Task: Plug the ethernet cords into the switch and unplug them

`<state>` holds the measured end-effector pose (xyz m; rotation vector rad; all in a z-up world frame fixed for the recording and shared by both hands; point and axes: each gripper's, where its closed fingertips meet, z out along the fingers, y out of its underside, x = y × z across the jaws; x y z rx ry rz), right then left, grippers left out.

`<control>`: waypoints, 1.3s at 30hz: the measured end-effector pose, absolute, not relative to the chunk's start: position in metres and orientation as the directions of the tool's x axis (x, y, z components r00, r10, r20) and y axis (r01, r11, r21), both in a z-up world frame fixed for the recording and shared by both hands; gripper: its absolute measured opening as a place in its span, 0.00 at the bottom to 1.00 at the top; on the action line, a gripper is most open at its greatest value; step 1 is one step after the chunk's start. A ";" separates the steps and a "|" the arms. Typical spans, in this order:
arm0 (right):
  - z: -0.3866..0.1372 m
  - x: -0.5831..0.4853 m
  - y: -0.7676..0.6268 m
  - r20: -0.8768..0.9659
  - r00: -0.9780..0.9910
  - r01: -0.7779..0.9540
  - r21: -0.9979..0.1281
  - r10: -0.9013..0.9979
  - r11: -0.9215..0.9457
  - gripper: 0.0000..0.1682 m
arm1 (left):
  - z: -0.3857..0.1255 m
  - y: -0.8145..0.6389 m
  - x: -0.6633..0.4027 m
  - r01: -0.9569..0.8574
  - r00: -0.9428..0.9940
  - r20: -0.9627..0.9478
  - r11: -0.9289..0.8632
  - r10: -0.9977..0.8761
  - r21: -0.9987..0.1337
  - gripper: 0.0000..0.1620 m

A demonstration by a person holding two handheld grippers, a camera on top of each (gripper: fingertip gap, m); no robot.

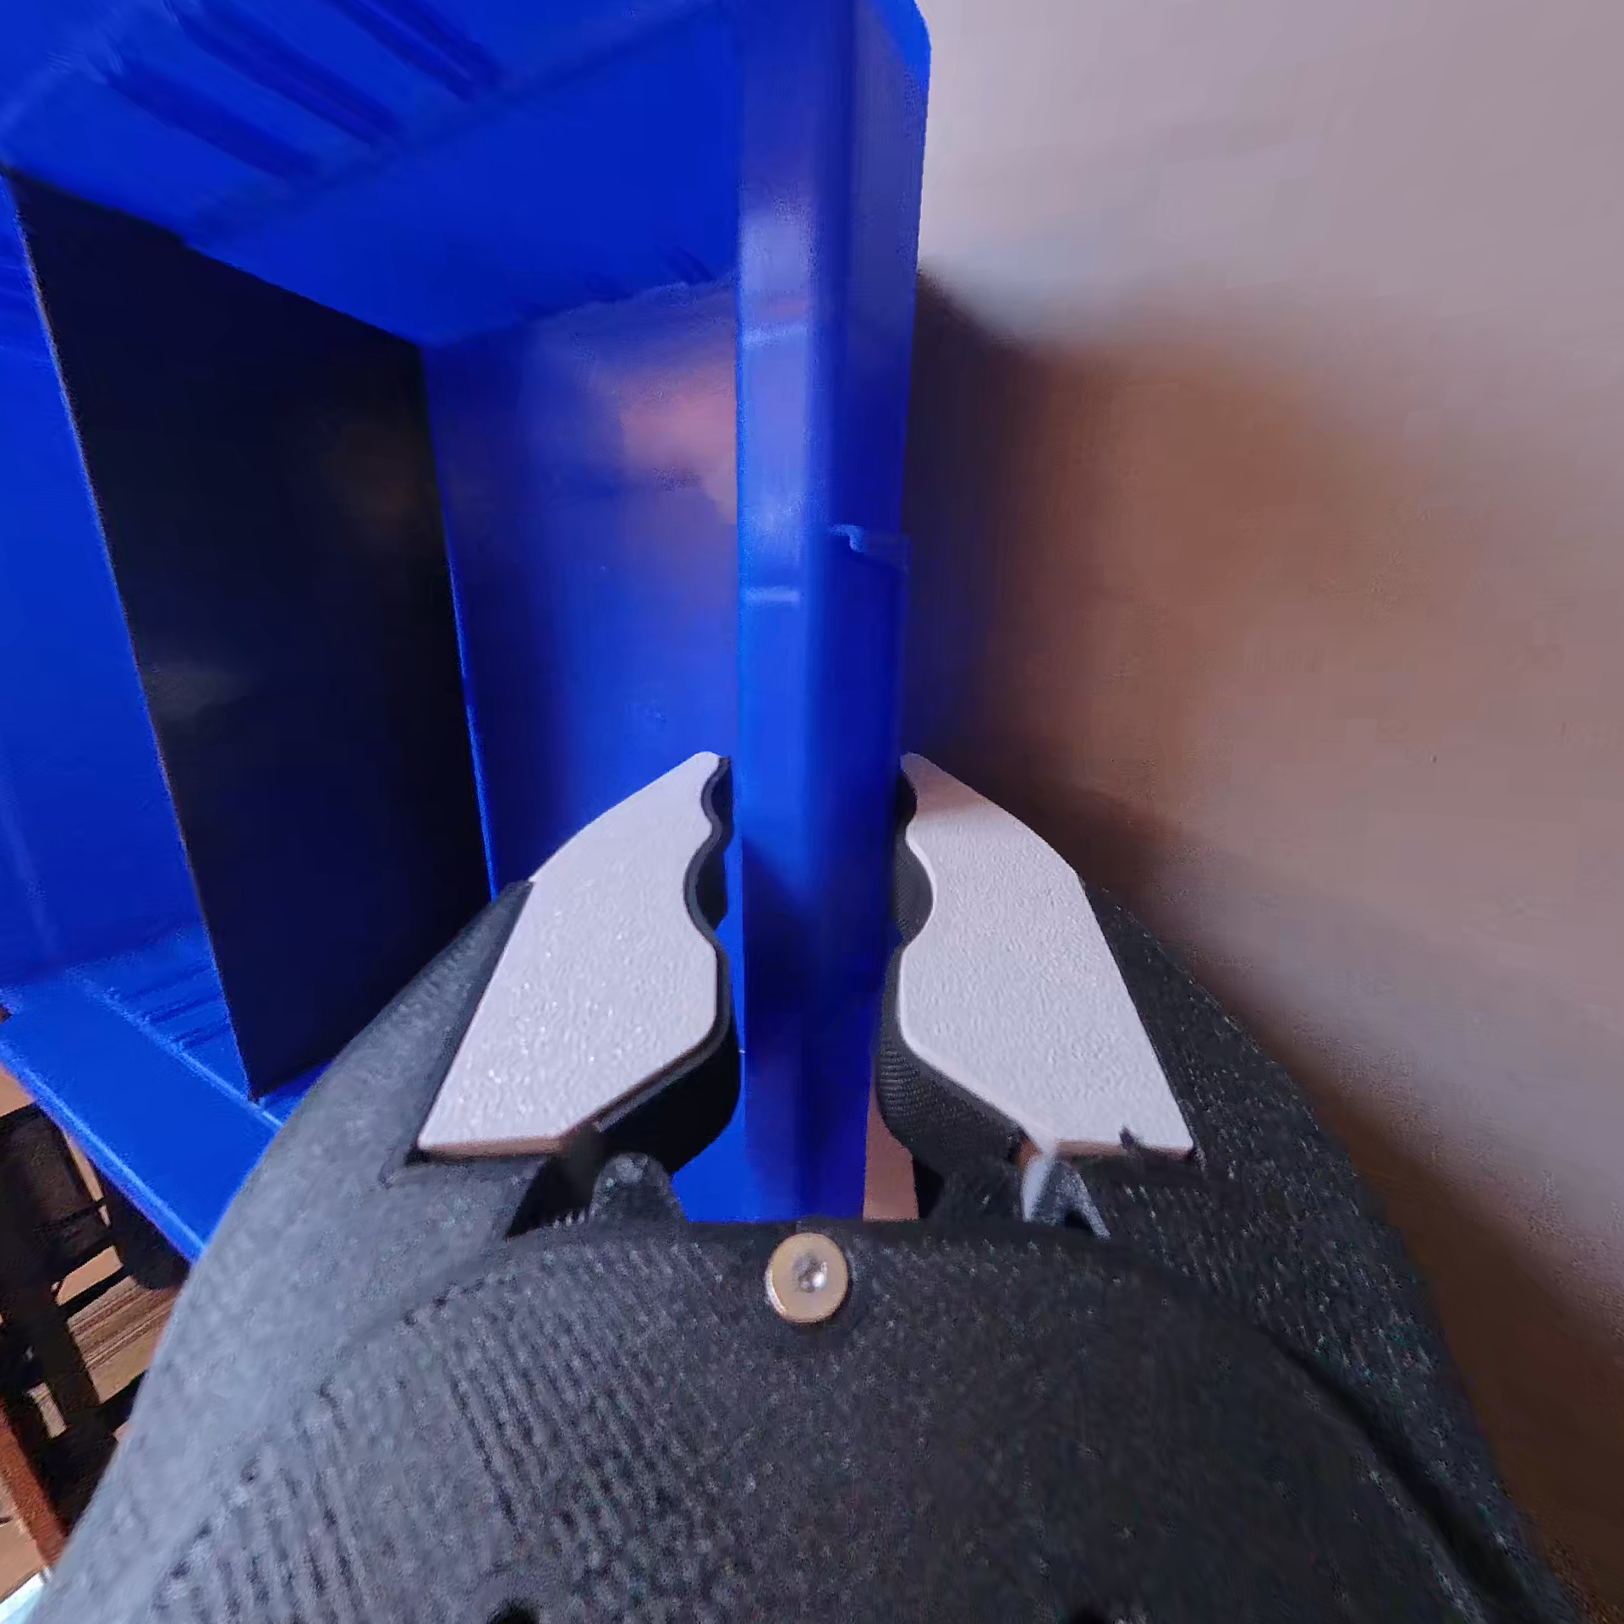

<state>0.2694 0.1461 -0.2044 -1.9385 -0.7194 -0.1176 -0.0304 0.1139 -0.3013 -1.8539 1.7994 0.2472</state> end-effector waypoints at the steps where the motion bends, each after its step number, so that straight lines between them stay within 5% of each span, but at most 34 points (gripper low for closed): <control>1: -0.206 0.271 0.145 0.402 0.808 0.548 -0.782 0.431 -0.297 0.45 | -0.299 0.115 -0.029 -0.963 0.105 -0.490 0.034 -0.865 -0.266 0.25; 5: -0.219 0.286 0.147 0.418 0.812 0.562 -0.749 0.408 -0.352 0.49 | -0.263 0.097 -0.013 -0.893 0.177 -0.462 0.055 -0.869 -0.447 0.28; 9: -0.225 0.280 0.169 0.138 0.918 0.297 -0.860 0.372 -0.415 0.49 | -0.225 0.072 0.006 -0.780 0.229 -0.378 0.063 -0.897 -0.623 0.28; 10: -0.227 0.280 0.178 0.089 0.931 0.247 -0.867 0.353 -0.432 0.44 | -0.220 0.068 0.009 -0.765 0.236 -0.362 0.057 -0.902 -0.642 0.28; 12: -0.231 0.288 0.194 0.066 0.945 0.212 -0.868 0.319 -0.449 0.17 | -0.218 0.060 0.012 -0.747 0.238 -0.329 0.044 -0.914 -0.663 0.27; 15: -0.234 0.315 0.193 0.234 0.945 0.318 -0.825 0.230 -0.467 0.07 | -0.218 0.046 0.006 -0.723 0.268 -0.285 0.003 -0.920 -0.690 0.26; 22: -0.229 0.336 0.104 0.186 0.968 0.247 -0.837 0.170 -0.488 0.04 | -0.216 0.006 0.034 -0.445 0.315 0.066 -0.208 -0.947 -0.871 0.23; 31: -0.213 0.301 0.024 0.210 0.963 0.262 -0.883 0.171 -0.389 0.04 | -0.233 0.019 0.116 -0.317 0.412 0.181 -0.326 -0.893 -0.891 0.42; 36: -0.182 0.292 0.014 0.261 0.955 0.292 -0.909 0.141 -0.297 0.04 | -0.241 0.039 0.119 -0.334 0.500 0.037 -0.232 -0.865 -0.914 0.15; 39: -0.156 0.289 0.005 0.303 0.949 0.316 -0.919 0.091 -0.234 0.04 | -0.217 0.042 0.118 -0.358 0.526 -0.112 -0.100 -0.843 -0.928 0.10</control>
